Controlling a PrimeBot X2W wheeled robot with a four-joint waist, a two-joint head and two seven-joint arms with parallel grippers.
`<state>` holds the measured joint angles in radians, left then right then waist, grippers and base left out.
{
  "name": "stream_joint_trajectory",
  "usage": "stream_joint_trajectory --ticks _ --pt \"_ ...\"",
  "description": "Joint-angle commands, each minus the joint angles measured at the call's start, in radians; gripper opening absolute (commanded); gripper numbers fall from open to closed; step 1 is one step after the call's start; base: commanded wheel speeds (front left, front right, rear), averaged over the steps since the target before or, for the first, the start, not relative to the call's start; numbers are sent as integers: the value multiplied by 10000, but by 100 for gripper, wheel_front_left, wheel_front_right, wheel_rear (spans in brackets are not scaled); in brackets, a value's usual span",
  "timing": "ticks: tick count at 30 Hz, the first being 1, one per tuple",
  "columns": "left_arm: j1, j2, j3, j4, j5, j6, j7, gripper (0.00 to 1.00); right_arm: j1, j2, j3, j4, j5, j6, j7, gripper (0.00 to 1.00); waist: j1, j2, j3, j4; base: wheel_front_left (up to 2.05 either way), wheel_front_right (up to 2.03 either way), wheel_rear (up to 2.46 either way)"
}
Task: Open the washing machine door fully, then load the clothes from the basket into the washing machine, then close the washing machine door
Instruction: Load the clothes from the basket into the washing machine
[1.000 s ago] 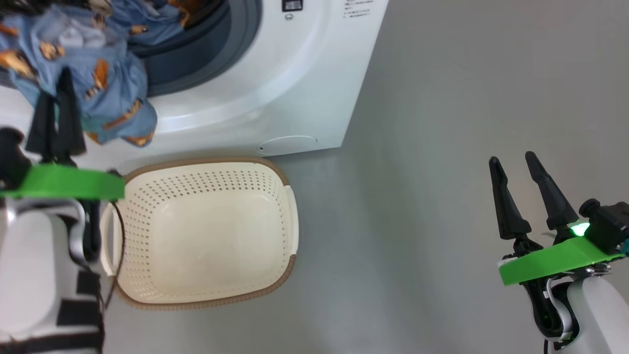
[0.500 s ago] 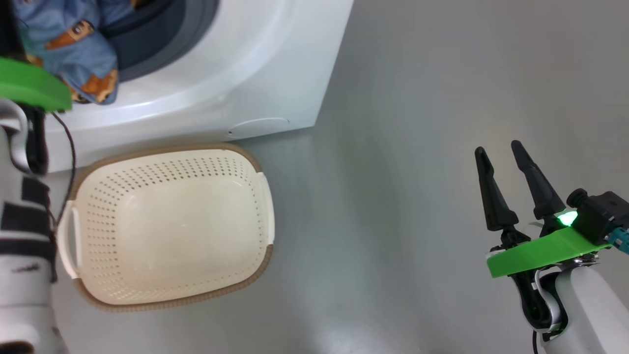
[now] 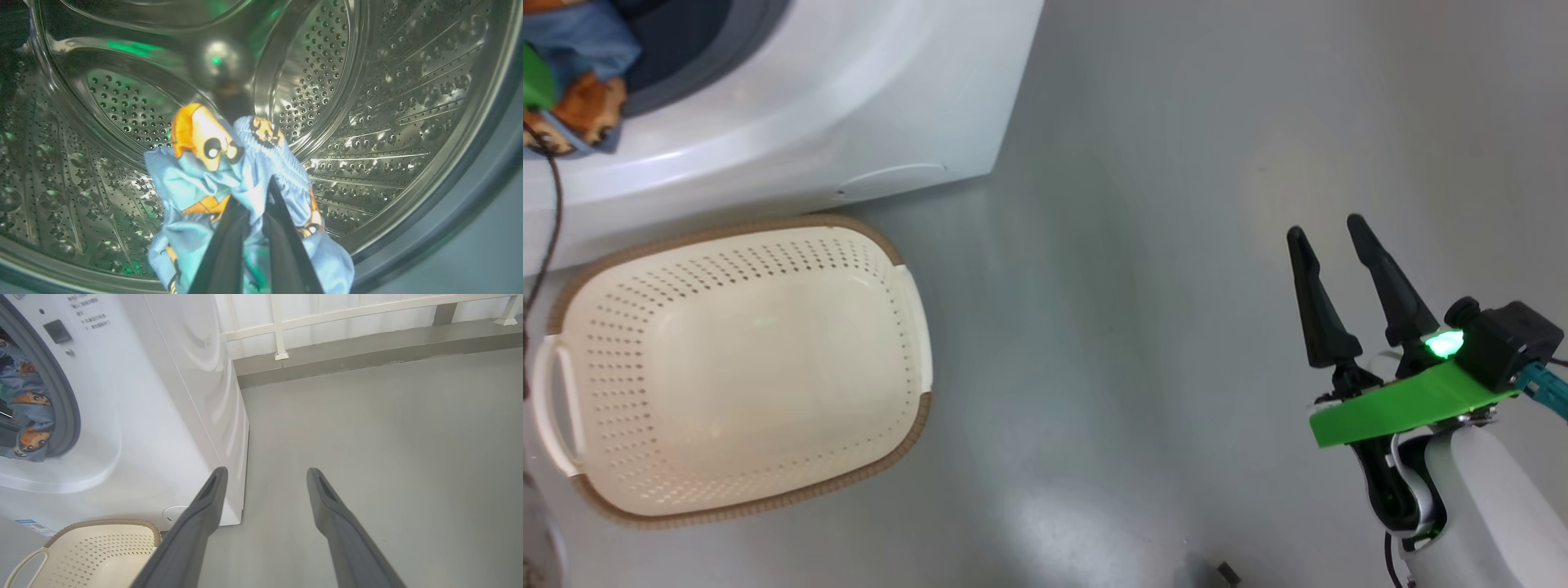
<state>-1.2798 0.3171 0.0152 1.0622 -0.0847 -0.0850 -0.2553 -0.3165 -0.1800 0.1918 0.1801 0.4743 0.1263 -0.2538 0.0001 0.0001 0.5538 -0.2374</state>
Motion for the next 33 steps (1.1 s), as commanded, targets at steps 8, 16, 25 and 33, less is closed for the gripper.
stream_joint_trajectory --ticks 8,16,25,33 --pt "-739 983 -8 -1118 322 583 -65 0 -146 25 232 -305 28 44 -80 100 -1 -1 445 -417 0 0 0" --pt "-571 1176 97 -2776 444 1021 -65 0 -234 84 269 -356 39 44 -80 100 -1 -1 634 -553 0 0 0" --pt "-213 1095 48 -1808 343 917 -65 4 -296 167 381 -324 49 44 -80 100 -1 -1 676 -631 0 0 0" --pt "-595 1018 -119 20 229 602 -65 100 -278 154 323 -294 41 44 -80 100 -1 -1 527 -523 0 0 0"
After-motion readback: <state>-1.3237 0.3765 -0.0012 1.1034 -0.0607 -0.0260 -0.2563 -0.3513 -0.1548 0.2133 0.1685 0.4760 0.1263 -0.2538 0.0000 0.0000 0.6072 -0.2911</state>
